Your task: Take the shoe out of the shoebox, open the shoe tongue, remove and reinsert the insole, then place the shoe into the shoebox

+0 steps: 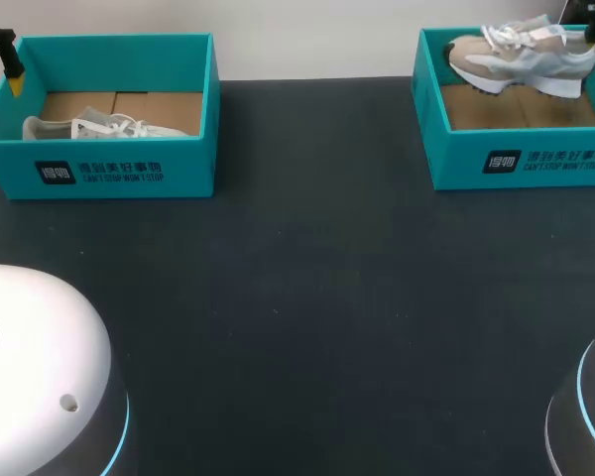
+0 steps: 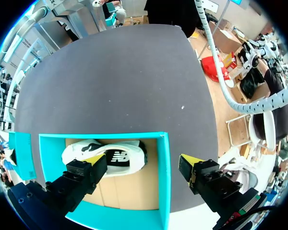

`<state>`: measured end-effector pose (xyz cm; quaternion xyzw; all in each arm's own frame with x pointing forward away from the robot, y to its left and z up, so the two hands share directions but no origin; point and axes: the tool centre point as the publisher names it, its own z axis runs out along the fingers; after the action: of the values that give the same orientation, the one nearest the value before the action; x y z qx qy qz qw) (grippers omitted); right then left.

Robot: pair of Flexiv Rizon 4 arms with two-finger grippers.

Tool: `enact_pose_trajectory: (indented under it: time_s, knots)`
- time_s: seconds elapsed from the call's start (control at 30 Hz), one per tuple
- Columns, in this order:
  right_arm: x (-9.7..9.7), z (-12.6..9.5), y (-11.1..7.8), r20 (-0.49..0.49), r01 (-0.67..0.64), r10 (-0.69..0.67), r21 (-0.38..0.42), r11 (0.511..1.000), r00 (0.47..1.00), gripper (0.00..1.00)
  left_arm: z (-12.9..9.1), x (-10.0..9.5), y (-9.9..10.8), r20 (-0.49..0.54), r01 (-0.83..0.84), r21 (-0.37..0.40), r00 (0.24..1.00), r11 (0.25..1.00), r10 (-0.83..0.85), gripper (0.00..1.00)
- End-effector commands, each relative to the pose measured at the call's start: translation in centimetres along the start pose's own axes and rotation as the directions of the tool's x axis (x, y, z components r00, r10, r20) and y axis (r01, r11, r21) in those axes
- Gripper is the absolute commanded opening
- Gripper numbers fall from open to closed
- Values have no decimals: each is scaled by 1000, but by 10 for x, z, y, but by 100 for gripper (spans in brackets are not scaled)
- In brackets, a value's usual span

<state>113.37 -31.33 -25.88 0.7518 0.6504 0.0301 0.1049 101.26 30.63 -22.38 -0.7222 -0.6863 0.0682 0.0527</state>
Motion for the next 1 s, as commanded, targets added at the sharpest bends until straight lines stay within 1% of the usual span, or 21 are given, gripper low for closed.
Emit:
enact_pose_trajectory:
  time_s: [0.03,0.2,0.27,0.47,0.67,0.73,0.93,1.0]
  knots:
    - [7,-57,-23,24,-11,13,-75,997,1000,0,0,0,-1,-2,-1,-2,1000,1000,1,100]
    - [15,-87,-28,47,-9,13,-103,995,999,0,0,0,-1,-2,-1,-2,1000,1000,1,100]
    - [20,-95,-32,53,-9,15,-109,994,999,0,0,0,-1,-2,-1,-2,1000,1000,1,100]
    - [38,-121,-56,66,-16,25,-144,990,998,0,0,0,-1,-2,-1,-2,1000,1000,1,100]
    - [58,-148,-95,93,-22,38,-167,986,995,0,0,0,-1,-2,-1,-2,1000,1000,1,100]
    - [66,-157,-113,96,-33,50,-174,984,994,0,0,0,-1,-2,-1,-2,1000,1000,1,100]
    - [85,-175,-156,106,-51,71,-177,983,992,0,0,0,-1,-2,-1,-2,1000,1000,1,100]
    - [90,-181,-167,111,-58,78,-178,982,991,0,0,0,-1,-2,-1,-2,1000,1000,1,100]
